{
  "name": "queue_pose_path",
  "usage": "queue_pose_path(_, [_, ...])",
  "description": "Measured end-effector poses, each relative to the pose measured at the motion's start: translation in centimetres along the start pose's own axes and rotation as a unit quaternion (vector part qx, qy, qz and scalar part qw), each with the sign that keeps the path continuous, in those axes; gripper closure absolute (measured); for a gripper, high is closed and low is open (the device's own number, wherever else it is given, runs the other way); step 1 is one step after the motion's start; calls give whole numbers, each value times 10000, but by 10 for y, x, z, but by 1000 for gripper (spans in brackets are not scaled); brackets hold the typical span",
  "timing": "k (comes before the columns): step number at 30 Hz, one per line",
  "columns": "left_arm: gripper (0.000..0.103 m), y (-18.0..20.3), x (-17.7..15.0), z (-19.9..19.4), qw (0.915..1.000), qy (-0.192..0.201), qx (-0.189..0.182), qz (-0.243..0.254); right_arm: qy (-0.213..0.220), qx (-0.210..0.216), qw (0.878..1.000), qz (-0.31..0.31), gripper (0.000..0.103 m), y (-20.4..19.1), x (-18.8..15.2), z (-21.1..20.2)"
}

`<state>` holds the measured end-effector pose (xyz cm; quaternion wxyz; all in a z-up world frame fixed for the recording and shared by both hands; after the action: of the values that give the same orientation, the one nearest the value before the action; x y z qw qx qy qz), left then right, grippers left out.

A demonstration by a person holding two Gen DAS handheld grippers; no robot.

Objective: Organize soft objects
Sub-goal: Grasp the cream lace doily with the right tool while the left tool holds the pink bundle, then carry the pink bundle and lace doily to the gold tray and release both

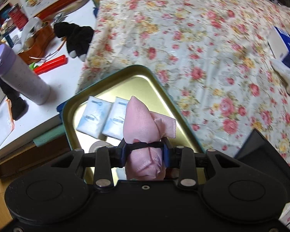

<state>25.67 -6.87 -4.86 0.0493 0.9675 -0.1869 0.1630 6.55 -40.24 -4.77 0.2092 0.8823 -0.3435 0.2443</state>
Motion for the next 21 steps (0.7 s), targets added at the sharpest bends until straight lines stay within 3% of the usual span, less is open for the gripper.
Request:
queue_pose_path(2, [67, -8, 2, 0, 10000, 19, -10, -73, -119, 77, 9999, 9, 54, 0, 3, -3])
queue_pose_path(6, [67, -20, 12, 0, 9997, 98, -53, -238, -219, -32, 9997, 119, 54, 1, 10, -11])
queue_pose_path(11, [68, -27, 30, -1, 9988, 258, -34, -410, 100, 50, 9999, 53, 54, -12, 25, -57])
queue_pose_path(16, [68, -23, 45, 1, 9981, 338, -158, -497, 455, 700, 9958, -389, 54, -53, 32, -113])
queue_pose_path(21, [67, -14, 47, 9, 9988, 362, -166, -289, 346, 1570, 9833, -853, 54, -104, 22, -147])
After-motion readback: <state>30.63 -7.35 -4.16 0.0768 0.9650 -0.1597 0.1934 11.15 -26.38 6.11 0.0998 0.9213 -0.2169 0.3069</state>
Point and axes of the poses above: each gripper's, at about its wrist camera, not at the fingertips, and z roughly the way its jaws point, y to its right, x to its top, the point moved 2 cm from there along z, roughly the way its jaws point, and after that the axes turned 2 degrees about -x, right-handed, at the moved point
